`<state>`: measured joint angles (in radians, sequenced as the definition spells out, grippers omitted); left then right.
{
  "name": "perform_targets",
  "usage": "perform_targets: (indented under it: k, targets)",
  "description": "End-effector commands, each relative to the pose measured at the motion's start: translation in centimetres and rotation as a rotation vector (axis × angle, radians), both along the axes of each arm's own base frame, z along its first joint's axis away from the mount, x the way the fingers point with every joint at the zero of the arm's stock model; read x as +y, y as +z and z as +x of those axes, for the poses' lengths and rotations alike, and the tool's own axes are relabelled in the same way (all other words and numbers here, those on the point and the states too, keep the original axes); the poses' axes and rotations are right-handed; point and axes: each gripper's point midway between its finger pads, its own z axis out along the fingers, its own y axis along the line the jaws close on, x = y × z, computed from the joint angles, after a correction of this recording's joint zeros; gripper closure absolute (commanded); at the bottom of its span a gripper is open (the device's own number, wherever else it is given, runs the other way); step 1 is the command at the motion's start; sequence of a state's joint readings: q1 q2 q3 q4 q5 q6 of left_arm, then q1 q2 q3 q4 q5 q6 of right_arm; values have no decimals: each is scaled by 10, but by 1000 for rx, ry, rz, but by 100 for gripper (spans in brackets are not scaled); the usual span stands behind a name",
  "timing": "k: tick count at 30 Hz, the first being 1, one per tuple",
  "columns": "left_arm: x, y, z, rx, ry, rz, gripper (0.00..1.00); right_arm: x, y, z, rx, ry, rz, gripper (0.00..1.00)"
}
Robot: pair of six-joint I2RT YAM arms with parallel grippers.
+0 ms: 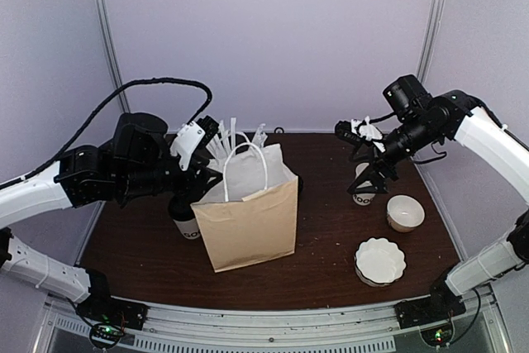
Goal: Pack the takeout coffee
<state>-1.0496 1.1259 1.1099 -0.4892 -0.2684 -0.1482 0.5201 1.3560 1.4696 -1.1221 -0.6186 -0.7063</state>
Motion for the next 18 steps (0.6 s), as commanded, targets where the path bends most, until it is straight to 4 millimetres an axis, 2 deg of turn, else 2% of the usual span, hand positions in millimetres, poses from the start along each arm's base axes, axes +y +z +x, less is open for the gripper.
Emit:
perform_targets:
  k: [1,4,7,9,11,12,14,18]
  targets:
    - [3,13,19,-52,84,-33,41,17,12,-7,9,54,50,5]
    - [2,31,19,-72,76,-49,37,27,14,-17,9,106,43,5]
    - [8,57,10,-83,41,-73,31,35,22,-24,-9,141,39,5]
    - [16,76,-2,-87,3,-88,24,41,26,-28,-30,170,26,6]
    - [34,86,-8,-88,31,-86,15,47,29,-32,-49,195,15,7]
    - [47,84,-6,-83,81,-64,10,51,30,-34,-58,208,5,7]
    - [82,67,3,-35,227,39,3,57,31,-39,-76,237,-26,7]
    - [145,10,15,182,429,241,2,64,32,-44,-96,279,-56,7]
